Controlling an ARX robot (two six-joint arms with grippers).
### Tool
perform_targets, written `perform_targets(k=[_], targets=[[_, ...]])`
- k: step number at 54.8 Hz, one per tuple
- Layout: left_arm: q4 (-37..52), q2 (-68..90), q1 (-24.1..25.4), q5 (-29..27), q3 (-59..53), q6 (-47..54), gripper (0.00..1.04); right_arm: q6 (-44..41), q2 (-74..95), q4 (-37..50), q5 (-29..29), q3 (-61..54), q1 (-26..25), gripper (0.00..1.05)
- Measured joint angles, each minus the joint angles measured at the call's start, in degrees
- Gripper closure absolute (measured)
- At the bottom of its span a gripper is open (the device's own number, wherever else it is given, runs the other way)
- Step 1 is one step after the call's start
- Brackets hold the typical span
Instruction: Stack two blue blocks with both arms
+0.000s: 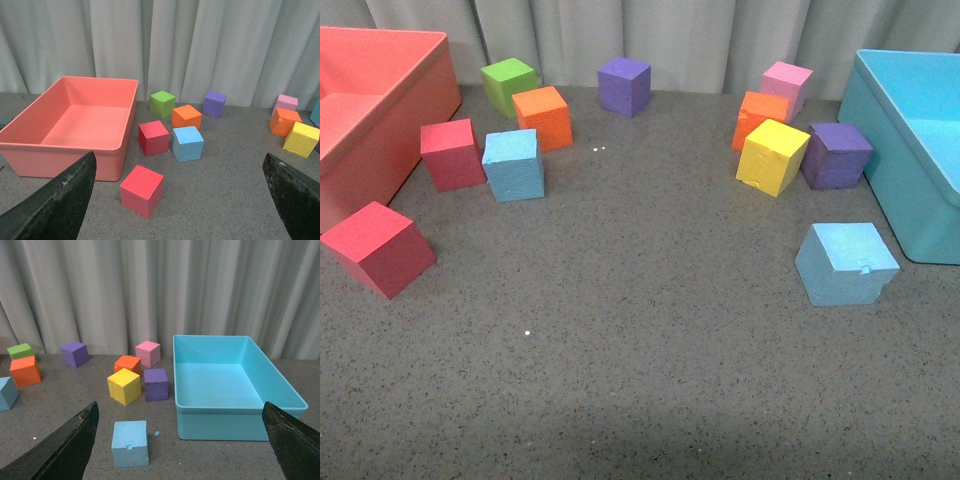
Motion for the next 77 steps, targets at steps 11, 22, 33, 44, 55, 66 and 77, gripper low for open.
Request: perform_targets(k=[11,22,33,44,55,66,77], targets=[[0.0,0.0,0.0,0.0,0.0,0.0,0.07,-3.9,10.4,-8.3,15.2,4.6,3.7,0.09],[0.0,0.0,0.0,0.0,0.0,0.0,0.07,-2.2,34.3,1.5,10.2,11.5,3.3,0.09],[0.0,0.0,0.0,-0.1,0.0,0.0,0.07,0.3,59.4,-0.1,3.1,23.8,3.0,0.09],[0.0,0.0,0.0,0.0,0.0,0.0,0.07,2.8,83.3,-5.0,-0.9,38.7,4.5,0.09],[0.0,0.0,0.0,0.0,0.0,0.0,0.07,3.9,94.4,-6.8,-2.0,45.5,6.3,0.09],[0.0,0.0,0.0,0.0,0.0,0.0,0.07,4.6,101.3,-7.1,-1.9,49.3,7.4,0.09],[0.0,0.0,0.0,0.0,0.0,0.0,0.07,3.5,110.2,-8.3,-1.5,54.8,8.0,0.09]])
